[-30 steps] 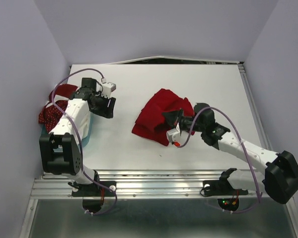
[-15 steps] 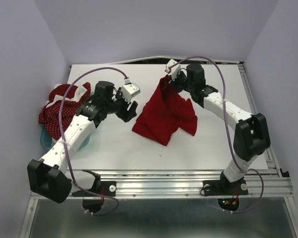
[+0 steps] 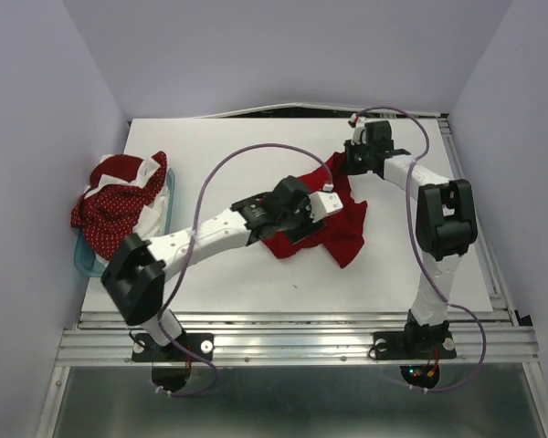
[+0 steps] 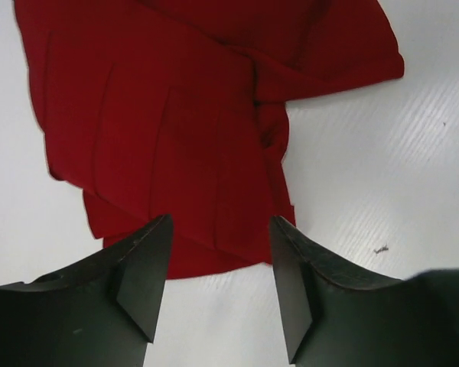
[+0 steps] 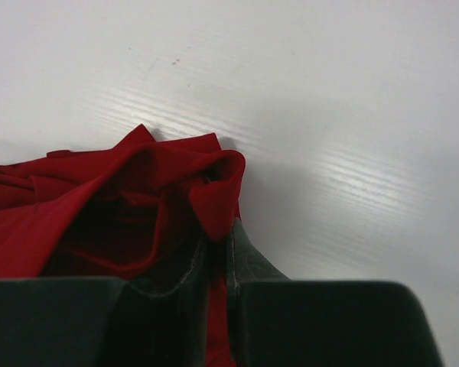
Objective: Fold and stack the skirts
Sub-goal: Flatten the skirt out
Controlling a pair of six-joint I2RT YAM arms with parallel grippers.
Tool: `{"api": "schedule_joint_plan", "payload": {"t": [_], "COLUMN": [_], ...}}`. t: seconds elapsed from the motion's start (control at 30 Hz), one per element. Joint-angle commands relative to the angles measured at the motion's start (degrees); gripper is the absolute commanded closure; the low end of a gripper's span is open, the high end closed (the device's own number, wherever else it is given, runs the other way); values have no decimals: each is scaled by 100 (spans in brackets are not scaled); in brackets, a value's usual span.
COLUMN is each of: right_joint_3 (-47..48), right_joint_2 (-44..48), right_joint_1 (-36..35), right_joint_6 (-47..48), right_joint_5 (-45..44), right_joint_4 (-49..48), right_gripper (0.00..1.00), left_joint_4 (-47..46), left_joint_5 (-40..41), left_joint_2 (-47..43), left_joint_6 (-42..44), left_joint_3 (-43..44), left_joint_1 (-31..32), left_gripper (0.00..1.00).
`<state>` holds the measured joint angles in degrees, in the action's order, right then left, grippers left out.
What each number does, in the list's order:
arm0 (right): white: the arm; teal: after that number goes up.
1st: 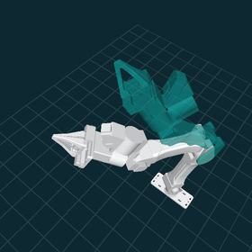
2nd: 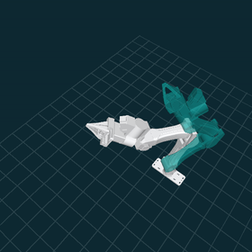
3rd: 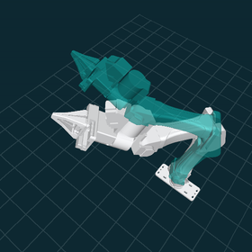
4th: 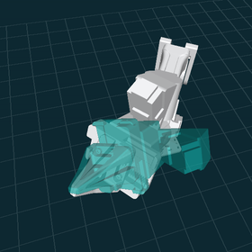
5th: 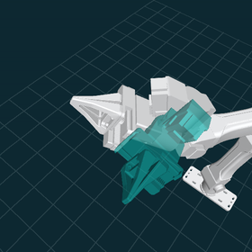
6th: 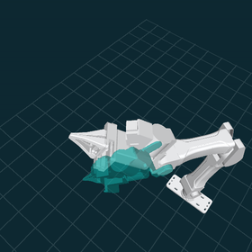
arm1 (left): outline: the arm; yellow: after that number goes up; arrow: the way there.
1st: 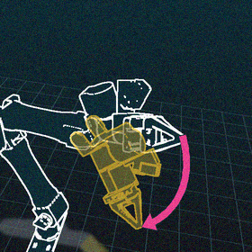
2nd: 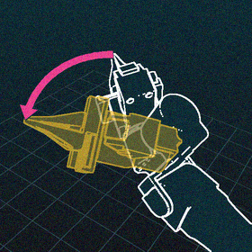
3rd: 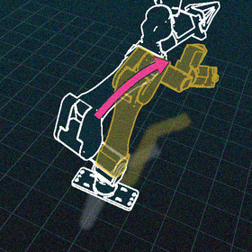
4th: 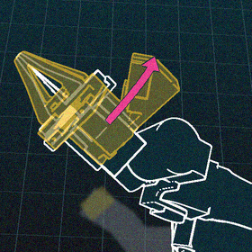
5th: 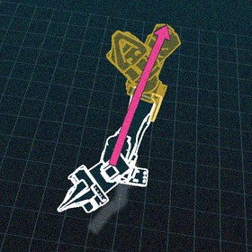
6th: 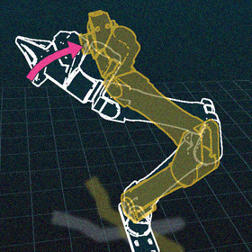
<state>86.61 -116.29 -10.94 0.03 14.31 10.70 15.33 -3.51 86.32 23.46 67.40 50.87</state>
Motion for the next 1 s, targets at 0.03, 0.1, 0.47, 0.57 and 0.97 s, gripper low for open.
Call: {"api": "schedule_joint_plan", "payload": {"t": [0.03,0.1,0.47,0.57,0.97], "right_joint_3": [-30,-135,-136,-127,-179], "right_joint_2": [-78,-122,-289,-324,-333], "right_joint_1": [223,277,523,523,575], "right_joint_6": [-575,-618,-733,-733,-601], "right_joint_5": [397,441,714,740,846], "right_joint_4": [204,266,328,327,327], "right_gripper": [99,99,99,99,99], "left_joint_4": [-75,48,523,602,357], "left_joint_5": [825,904,536,316,289], "left_joint_2": [1155,1465,2169,2108,2573], "left_joint_6": [0,149,1020,1125,1266], "left_joint_3": [1255,1521,1804,1655,1434], "left_joint_1": [256,309,397,432,538], "left_gripper": [44,47,73,80,66]}}
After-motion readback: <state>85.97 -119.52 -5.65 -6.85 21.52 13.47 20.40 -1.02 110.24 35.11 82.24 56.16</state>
